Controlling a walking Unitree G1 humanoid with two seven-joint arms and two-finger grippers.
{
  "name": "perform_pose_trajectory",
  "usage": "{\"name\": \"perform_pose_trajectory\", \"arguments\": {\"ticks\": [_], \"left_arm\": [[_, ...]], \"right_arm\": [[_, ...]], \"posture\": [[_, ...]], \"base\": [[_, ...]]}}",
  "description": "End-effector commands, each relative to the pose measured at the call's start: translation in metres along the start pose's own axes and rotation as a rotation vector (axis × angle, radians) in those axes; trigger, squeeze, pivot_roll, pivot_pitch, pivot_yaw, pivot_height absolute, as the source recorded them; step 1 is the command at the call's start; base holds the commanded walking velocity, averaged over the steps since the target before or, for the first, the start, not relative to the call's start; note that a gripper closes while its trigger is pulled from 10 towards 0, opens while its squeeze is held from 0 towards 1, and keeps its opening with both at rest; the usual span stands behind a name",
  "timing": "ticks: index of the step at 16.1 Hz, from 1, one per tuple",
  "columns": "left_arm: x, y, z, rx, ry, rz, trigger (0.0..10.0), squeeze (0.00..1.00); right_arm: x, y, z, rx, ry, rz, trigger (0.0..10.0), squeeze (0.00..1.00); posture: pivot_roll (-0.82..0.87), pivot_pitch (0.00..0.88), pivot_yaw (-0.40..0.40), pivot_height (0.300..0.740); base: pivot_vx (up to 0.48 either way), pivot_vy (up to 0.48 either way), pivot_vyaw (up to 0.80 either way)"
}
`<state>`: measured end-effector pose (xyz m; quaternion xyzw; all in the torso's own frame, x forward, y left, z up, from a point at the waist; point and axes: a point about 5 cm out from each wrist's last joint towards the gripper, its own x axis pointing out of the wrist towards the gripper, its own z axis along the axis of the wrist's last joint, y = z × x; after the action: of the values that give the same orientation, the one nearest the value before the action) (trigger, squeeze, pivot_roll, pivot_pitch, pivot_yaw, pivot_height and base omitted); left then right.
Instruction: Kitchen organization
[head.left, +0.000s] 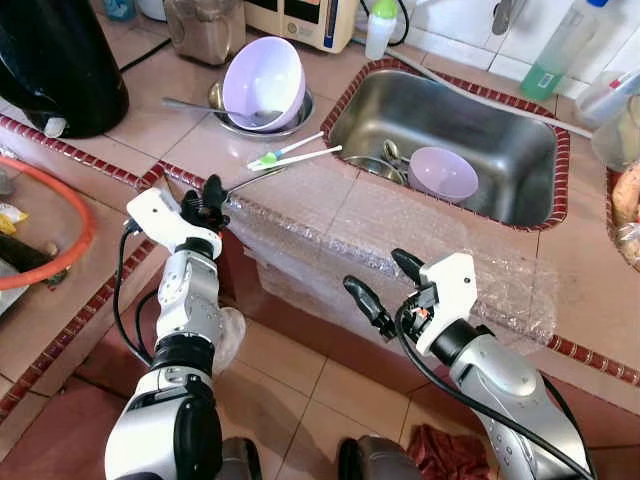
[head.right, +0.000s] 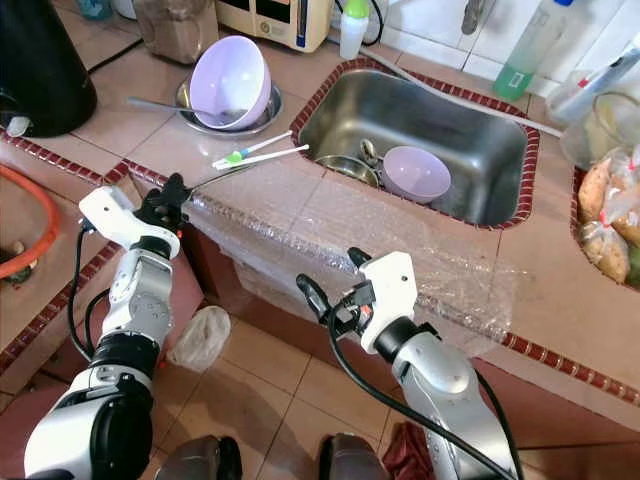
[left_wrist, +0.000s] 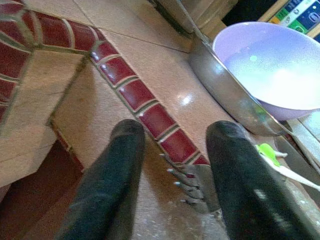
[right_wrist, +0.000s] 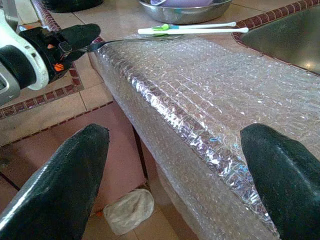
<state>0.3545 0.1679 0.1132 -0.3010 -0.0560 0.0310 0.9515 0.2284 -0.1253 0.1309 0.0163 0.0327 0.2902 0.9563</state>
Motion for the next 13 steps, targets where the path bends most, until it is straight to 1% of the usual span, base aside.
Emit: {"name": "perform_pose_trajectory", "arguments": {"ticks": [1, 7, 9, 13], "left_arm": [[0.0034, -0.0031, 0.0013, -0.004, -0.005, -0.015, 0.0, 0.00], [0.0073, -0.0031, 0.0058, -0.008, -0.019, -0.016, 0.0, 0.00], [0.0079, -0.0033, 0.0062, -0.009, -0.022, -0.017, 0.0, 0.00], [0.0067, -0.0086, 0.0029, -0.017, -0.020, -0.031, 0.0, 0.00]], "right_arm": [[-0.0018, -0.0022, 0.0031, -0.008, -0.006, -0.010, 10.0, 0.00], [0.0051, -0.0045, 0.0037, -0.008, -0.024, -0.028, 10.0, 0.00], [0.0060, -0.0052, 0.0044, -0.010, -0.028, -0.033, 10.0, 0.00], [0.0042, -0.0048, 0.0034, -0.011, -0.026, -0.039, 10.0, 0.00]], "posture": [[-0.23, 0.154, -0.047, 0.740], [-0.21, 0.139, -0.039, 0.740], [-0.21, 0.142, -0.038, 0.740], [-0.21, 0.145, -0.033, 0.740]], "base": [[0.000, 0.000, 0.00], [0.000, 0.000, 0.00], [0.000, 0.000, 0.00], [0.000, 0.000, 0.00]]}}
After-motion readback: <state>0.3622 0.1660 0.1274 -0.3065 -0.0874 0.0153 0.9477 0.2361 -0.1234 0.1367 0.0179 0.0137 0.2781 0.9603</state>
